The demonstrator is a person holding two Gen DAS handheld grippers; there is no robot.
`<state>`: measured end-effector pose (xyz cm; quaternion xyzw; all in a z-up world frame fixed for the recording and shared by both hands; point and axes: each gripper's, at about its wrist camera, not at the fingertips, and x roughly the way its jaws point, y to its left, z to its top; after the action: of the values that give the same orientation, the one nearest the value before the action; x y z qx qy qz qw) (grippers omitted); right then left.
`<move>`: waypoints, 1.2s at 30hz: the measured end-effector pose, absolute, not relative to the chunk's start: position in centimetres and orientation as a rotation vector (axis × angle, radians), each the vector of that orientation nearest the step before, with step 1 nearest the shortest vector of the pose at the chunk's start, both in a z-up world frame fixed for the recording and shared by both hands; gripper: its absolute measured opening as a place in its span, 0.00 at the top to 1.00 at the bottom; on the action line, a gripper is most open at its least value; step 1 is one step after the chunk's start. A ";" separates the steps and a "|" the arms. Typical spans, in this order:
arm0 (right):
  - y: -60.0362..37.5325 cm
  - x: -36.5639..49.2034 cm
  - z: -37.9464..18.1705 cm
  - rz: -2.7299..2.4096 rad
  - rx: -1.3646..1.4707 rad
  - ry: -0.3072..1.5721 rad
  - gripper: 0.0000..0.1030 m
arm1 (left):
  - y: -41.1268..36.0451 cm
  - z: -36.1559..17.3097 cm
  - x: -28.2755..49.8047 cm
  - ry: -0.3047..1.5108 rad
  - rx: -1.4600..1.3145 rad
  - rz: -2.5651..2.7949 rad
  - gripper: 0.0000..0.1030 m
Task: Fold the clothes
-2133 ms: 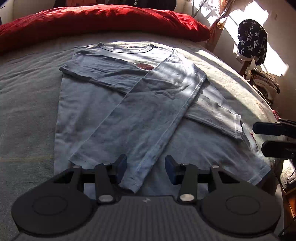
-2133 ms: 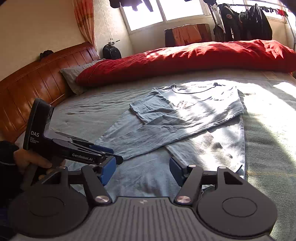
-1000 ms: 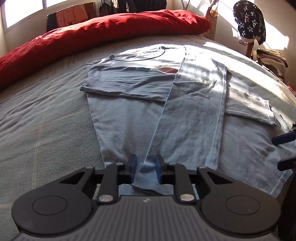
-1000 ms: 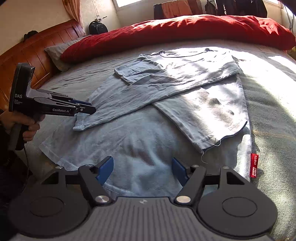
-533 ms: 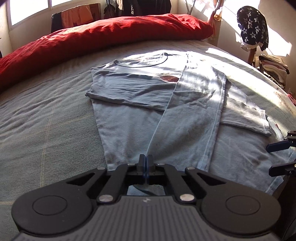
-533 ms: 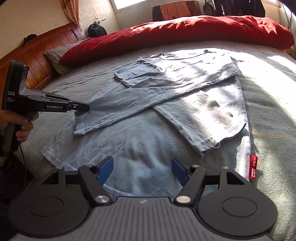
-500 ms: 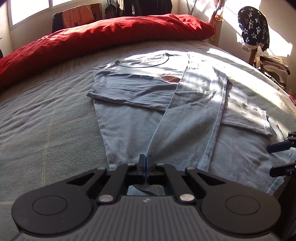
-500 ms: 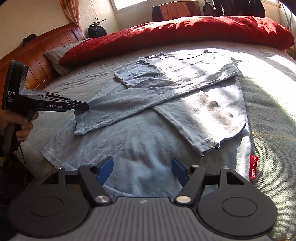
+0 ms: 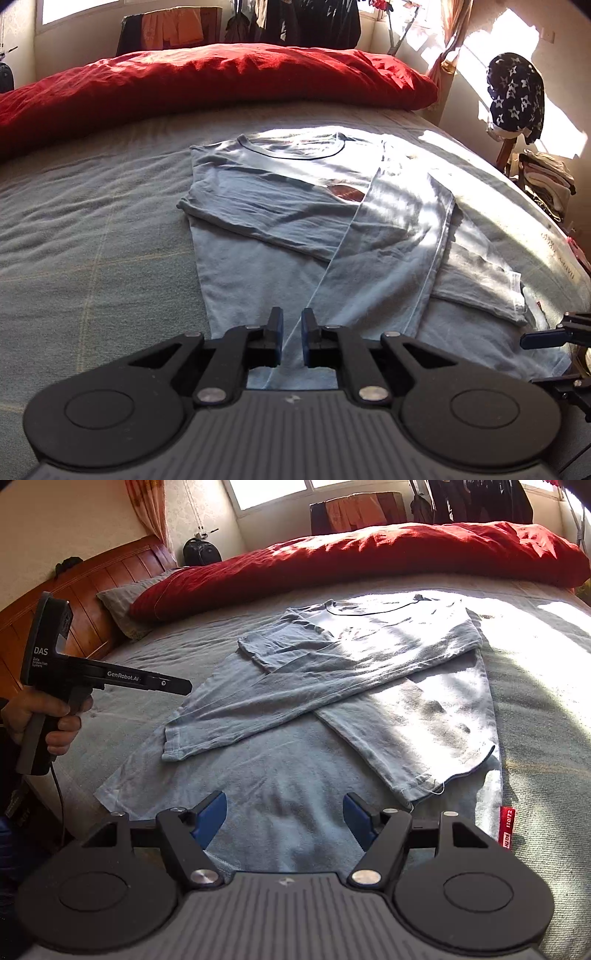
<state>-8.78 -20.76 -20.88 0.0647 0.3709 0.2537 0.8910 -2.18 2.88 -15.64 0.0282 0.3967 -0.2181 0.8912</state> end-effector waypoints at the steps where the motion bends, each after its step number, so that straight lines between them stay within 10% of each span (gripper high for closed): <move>1: -20.6 -8.7 -20.8 0.529 0.132 0.767 0.28 | 2.3 -15.5 -2.0 0.817 0.047 -0.475 0.90; 17: -21.8 -8.7 -23.1 0.519 0.169 0.805 0.25 | 0.5 -18.9 -5.1 0.916 -0.034 -0.555 0.85; 21: -21.9 -8.7 -23.5 0.529 0.189 0.797 0.20 | 1.6 -18.2 -7.1 0.876 0.004 -0.493 0.60; 36: -21.2 -8.1 -20.9 0.512 0.120 0.732 0.02 | 2.2 -18.0 -8.4 0.819 0.000 -0.432 0.54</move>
<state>-8.14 -21.19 -20.90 0.0581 0.3537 0.2473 0.9002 -8.37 2.22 -17.96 0.0002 0.3948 -0.2082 0.8949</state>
